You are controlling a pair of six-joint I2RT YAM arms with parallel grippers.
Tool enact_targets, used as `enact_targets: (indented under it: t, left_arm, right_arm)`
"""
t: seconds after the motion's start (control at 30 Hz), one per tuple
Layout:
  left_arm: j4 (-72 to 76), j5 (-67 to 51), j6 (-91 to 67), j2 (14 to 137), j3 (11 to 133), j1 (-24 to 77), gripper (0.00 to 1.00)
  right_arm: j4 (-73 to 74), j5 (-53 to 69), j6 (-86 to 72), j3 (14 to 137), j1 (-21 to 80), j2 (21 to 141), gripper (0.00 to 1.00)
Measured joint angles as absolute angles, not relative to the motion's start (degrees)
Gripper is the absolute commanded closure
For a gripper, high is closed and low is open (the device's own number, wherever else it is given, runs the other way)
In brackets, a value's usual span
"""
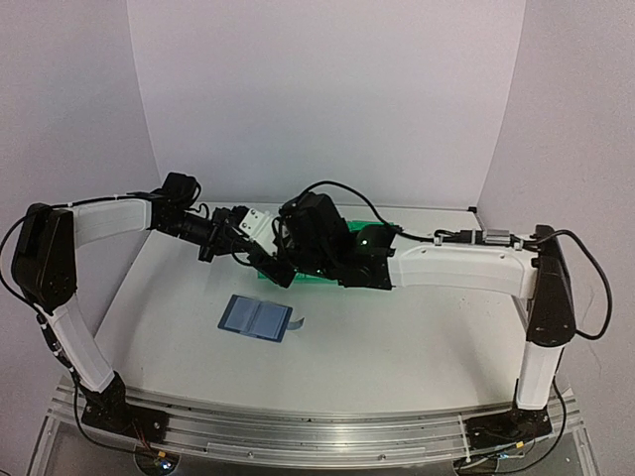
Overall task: Take the credit cards out of the card holder
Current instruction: Place the credit card in the storage box.
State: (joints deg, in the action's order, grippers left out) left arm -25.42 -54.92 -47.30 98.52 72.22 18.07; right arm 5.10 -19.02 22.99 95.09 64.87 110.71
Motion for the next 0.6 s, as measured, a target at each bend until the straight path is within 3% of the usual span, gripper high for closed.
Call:
enact_targets:
  t: [0.2,0.4,0.6]
  left_arm:
    - [-25.3,-54.8,-50.3,98.5,72.3,18.2,1.0]
    - [-24.6,-54.8,-51.5,98.5,72.3,18.3,1.0]
    - [-23.9,-54.9,-52.0,98.5,72.3,18.3,1.0]
  right_arm:
    - [5.2,-22.9,24.6,98.7,65.1,117.1,0.43]
    - [5.2,-26.1,25.7,101.8,65.1,120.8,0.57]
    - [5.1,-29.2,27.5,102.8,65.1,123.1,0.6]
